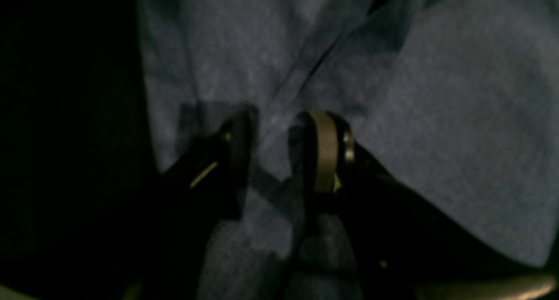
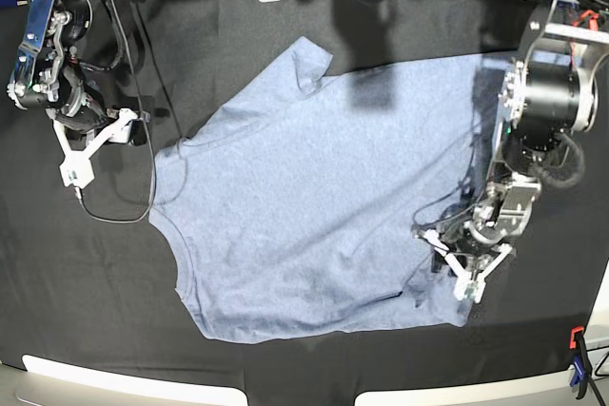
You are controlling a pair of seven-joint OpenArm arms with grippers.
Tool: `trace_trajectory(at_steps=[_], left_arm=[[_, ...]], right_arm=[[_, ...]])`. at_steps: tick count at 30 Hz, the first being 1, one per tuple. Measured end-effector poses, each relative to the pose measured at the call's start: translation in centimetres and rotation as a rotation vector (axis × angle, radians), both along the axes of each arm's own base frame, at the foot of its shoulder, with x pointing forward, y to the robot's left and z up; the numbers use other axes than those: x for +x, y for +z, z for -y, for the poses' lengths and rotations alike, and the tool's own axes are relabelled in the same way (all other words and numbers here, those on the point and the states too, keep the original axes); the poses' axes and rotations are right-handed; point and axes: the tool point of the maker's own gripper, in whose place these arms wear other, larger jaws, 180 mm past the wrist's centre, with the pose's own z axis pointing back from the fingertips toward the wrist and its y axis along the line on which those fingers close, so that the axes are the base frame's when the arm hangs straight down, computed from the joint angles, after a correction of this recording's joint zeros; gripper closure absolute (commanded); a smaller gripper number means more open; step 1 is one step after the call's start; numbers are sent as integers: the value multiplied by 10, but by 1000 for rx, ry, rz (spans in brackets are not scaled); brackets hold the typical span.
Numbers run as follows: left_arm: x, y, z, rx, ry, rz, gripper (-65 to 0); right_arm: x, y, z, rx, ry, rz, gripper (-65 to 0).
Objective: Layout the t-shirt on the table in an organized manner, then fold the t-shirt properly
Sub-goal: 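Pull the hem outward with the left gripper to straighten the shirt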
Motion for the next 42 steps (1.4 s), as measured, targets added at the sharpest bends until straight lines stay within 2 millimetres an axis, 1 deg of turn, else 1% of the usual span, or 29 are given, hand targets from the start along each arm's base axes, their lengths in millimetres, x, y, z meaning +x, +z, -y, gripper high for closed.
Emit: trace_trajectory(at_steps=[2, 3, 4, 6, 7, 11, 13, 15, 17, 19, 21, 23, 25, 29, 31, 34, 35, 37, 38, 42], left_arm=[[1, 1, 3, -4, -8, 0, -177], [1, 1, 4, -9, -14, -1, -159], [-1, 0, 7, -19, -28, -5, -131], [-1, 3, 11, -37, -47, 7, -29], [-1, 3, 11, -41, -52, 9, 0], [2, 7, 11, -42, -54, 17, 0], [9, 19, 6, -75, -27, 42, 0], [18, 37, -11, -91, 7, 80, 0], [28, 60, -38, -84, 42, 141, 0], [32, 77, -69, -67, 86, 186, 0], [30, 84, -101, -21, 152, 207, 0], [24, 83, -137, 62, 260, 205, 0], [16, 84, -163, 107, 309, 210, 0], [7, 99, -204, 161, 350, 240, 0], [5, 106, -214, 177, 360, 262, 0], [5, 107, -218, 190, 377, 266, 0], [5, 107, -218, 189, 377, 265, -17], [5, 106, -217, 186, 377, 265, -160], [5, 106, -217, 187, 376, 266, -201], [5, 106, -217, 187, 376, 266, -209]], right_arm=[[0, 0, 0, -1, 0, 0, -315], [0, 0, 0, 0, 0, 0, -315], [0, 0, 0, -1, 0, 0, -315], [0, 0, 0, 0, 0, 0, -315], [0, 0, 0, 0, 0, 0, -315], [1, 1, 0, 0, -1, 8, -315], [2, 2, 0, 1, -3, 15, -315], [2, 2, 0, 0, -3, 17, -315], [2, 2, 1, -1, -3, 17, -315], [3, 2, 1, -1, -4, 17, -315], [3, 2, 0, 1, -4, 18, -315], [2, 2, 1, 0, -4, 17, -315], [2, 1, 0, 0, -3, 11, -315], [1, 1, 0, 1, -2, 8, -315], [0, 0, 0, 0, -1, 3, -315], [0, 0, 0, 0, -1, -1, -315], [0, 0, 0, 0, -1, 0, -315], [0, 0, 0, 0, -1, -1, -315], [-1, -1, 0, -1, 0, -6, -315], [-1, -1, 0, -1, 1, -8, -315]])
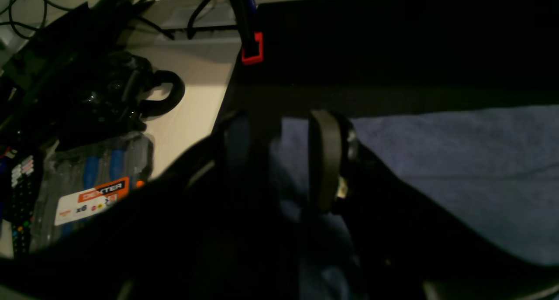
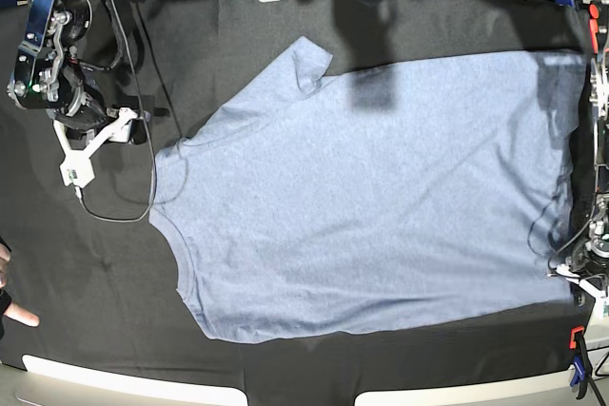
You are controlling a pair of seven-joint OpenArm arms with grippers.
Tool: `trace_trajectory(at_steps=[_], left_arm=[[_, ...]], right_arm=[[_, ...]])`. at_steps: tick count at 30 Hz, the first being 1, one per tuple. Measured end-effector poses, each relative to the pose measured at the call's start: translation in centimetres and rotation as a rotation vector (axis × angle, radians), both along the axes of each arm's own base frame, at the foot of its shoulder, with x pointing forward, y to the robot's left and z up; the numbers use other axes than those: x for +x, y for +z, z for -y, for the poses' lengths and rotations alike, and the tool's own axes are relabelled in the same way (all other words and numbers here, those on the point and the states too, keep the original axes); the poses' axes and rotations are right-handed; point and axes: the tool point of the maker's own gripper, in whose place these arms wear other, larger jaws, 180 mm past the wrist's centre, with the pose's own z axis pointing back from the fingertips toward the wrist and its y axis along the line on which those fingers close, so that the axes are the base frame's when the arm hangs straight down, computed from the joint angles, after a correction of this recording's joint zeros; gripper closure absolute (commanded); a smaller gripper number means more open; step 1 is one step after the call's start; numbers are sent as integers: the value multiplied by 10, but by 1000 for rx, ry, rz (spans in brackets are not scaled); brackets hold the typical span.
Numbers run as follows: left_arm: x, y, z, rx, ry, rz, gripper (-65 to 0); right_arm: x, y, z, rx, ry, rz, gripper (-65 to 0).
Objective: Layout the t-shirt on the table in an organized manner, then fold the t-shirt properly
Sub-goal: 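Pull the hem outward with the left gripper to straighten the shirt, then move the right gripper to the sleeve near the collar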
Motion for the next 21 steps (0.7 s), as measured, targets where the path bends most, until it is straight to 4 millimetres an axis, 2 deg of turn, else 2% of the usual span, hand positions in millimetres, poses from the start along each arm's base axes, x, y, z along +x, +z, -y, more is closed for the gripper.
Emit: trace_trajectory(at_steps=[6, 11, 14, 16, 18, 21], left_arm=[[-7, -21, 1, -83, 42, -136, -200], [-14, -21, 30, -116, -31, -130, -200], [-33, -34, 59, -109, -103, -140, -200], [-49, -40, 70, -124, -125, -138, -200], [-63, -34, 71, -139, -122, -102, -200], [-84, -17, 60, -195, -87, -26, -200]], right_arm=[[5, 11, -18, 89, 32, 50, -315], [-1, 38, -28, 55, 86, 125, -315], [-13, 47, -28, 51, 87, 143, -315], [-22, 53, -30, 64, 90, 152, -315], [-31, 57, -34, 56, 110, 155, -315], [-43, 63, -46, 47, 146, 164, -315]])
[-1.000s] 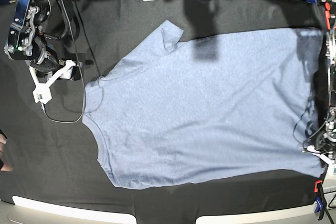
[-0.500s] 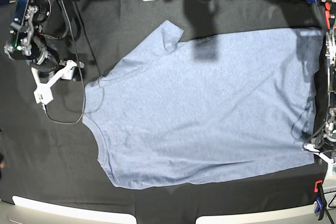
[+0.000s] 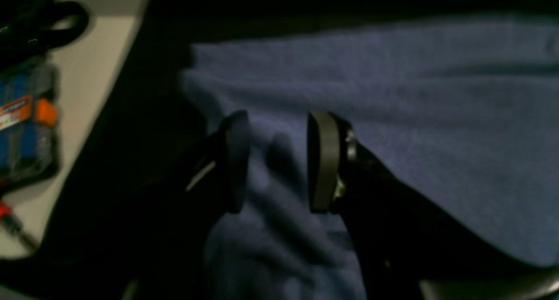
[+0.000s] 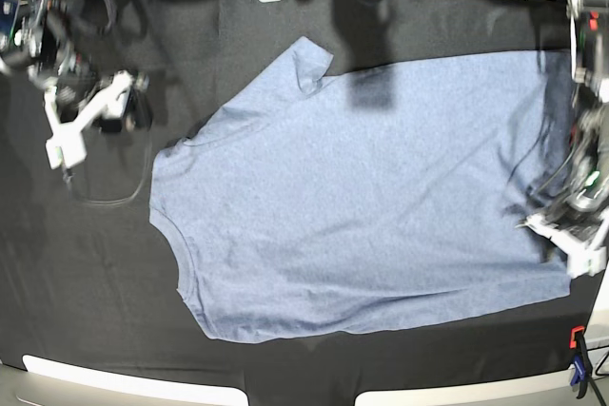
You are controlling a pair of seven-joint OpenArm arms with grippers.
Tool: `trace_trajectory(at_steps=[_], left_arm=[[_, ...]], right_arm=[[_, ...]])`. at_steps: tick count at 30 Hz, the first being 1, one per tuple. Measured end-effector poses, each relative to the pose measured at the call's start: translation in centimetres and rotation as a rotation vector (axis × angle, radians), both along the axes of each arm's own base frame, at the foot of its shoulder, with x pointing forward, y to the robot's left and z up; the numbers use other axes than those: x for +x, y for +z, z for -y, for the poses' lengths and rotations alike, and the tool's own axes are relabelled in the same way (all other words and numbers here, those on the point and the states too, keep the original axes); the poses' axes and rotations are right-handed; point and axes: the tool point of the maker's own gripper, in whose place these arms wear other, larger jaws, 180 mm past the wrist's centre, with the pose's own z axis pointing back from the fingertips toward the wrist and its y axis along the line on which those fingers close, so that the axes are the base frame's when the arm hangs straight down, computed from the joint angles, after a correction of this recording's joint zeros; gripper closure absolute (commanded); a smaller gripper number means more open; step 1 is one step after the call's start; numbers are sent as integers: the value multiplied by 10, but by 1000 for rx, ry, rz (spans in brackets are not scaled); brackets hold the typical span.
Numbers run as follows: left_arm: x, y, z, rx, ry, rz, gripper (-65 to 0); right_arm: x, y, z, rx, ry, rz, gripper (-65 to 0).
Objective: Layout the t-shirt on the table in an organized manner, then fold the t-shirt properly
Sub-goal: 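Move the right gripper to the sleeve near the collar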
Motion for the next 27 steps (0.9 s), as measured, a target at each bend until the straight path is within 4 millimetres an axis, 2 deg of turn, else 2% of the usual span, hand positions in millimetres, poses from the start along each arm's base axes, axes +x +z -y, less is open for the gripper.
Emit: trace_trajectory(at_steps=[3, 6, 8, 12, 15, 17, 22, 27], left_arm=[[-28, 4, -12, -2, 18, 11, -200], [-57, -1, -10, -11, 6, -2, -200], [-71, -4, -8, -13, 6, -8, -200], [-93, -14, 0, -28, 10, -26, -200], [-101, -25, 10, -57, 9, -38, -200], [-102, -28, 13, -69, 12, -38, -200], [-102, -27, 13, -68, 11, -37, -200], [-102, -27, 13, -68, 11, -37, -200]], right_arm=[[-8, -1, -13, 38, -1, 1, -315], [-9, -8, -19, 25, -11, -1, -315], [-11, -13, -32, 18, 40, -11, -315], [-20, -36, -68, -62, 184, -81, -315], [-29, -49, -103, -122, 320, -104, -315], [-35, -56, -119, -179, 399, -106, -315], [-49, -74, -130, -408, 546, -102, -315], [-54, -78, -140, -583, 674, -35, -315]])
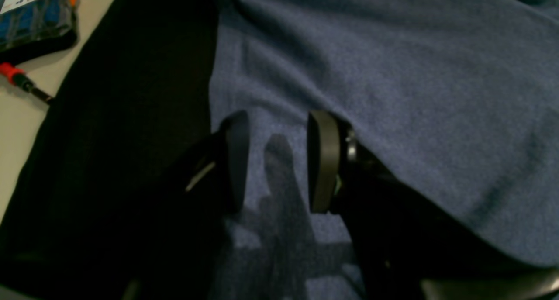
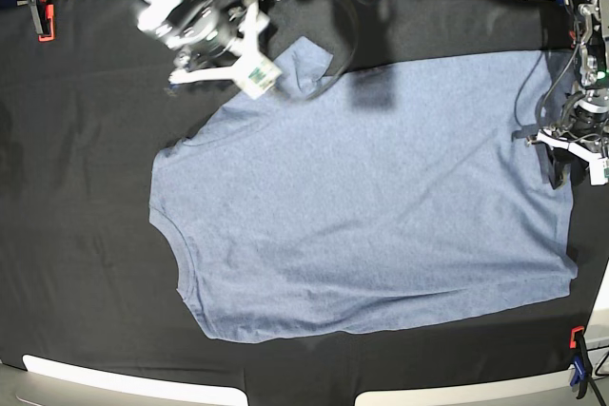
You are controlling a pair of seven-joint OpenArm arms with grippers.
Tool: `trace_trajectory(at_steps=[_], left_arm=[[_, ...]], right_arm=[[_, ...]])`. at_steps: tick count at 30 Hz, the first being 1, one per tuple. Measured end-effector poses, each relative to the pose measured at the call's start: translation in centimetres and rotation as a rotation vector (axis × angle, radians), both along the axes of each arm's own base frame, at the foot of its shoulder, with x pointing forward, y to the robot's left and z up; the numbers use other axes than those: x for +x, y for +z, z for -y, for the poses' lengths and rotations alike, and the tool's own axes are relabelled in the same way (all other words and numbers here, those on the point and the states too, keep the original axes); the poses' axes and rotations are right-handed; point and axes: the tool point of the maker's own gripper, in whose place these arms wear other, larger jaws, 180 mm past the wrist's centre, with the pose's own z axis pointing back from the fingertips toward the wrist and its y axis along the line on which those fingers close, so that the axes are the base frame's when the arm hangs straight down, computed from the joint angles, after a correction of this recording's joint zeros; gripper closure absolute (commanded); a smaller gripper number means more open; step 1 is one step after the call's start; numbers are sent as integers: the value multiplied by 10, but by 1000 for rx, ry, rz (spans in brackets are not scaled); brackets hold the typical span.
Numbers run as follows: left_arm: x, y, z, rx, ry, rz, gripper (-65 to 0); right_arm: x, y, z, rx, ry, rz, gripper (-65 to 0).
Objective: Layout the t-shirt on the table in an organized manner, then fold the t-shirt properly
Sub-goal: 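Move the right gripper to the sleeve near the collar, then grasp the shirt body with the right gripper near the armhole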
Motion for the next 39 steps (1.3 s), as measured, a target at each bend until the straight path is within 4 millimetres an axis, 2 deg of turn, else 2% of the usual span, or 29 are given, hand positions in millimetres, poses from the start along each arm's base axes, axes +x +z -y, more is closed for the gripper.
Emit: trace_trajectory(at_steps=[9, 14, 17, 18, 20, 22, 27, 32, 34, 39], left_arm=[[0, 0, 0, 0, 0, 0, -200], [0, 0, 0, 0, 0, 0, -200], [0, 0, 0, 0, 0, 0, -201], [0, 0, 0, 0, 0, 0, -200], [0, 0, 0, 0, 0, 1, -200], [0, 0, 0, 0, 0, 0, -200], [0, -1, 1, -2, 0, -1, -200], [0, 0, 0, 0, 0, 1, -200], [0, -1, 0, 18, -5, -7, -201], [0, -1, -1, 34, -6, -8, -200]], right_arm=[[23, -7, -19, -33, 86, 60, -314], [27, -8, -21, -31, 95, 65, -198], [27, -9, -21, -39, 95, 66, -22], [27, -9, -19, -52, 96, 71, 0], [30, -5, -12, -96, 91, 89, 0], [38, 8, -10, -95, 64, 138, 0], [87, 44, -6, -48, 5, 269, 0], [138, 79, -7, 94, -69, 348, 0], [159, 81, -9, 128, -102, 346, 0], [200, 65, -33, 197, -129, 304, 0]])
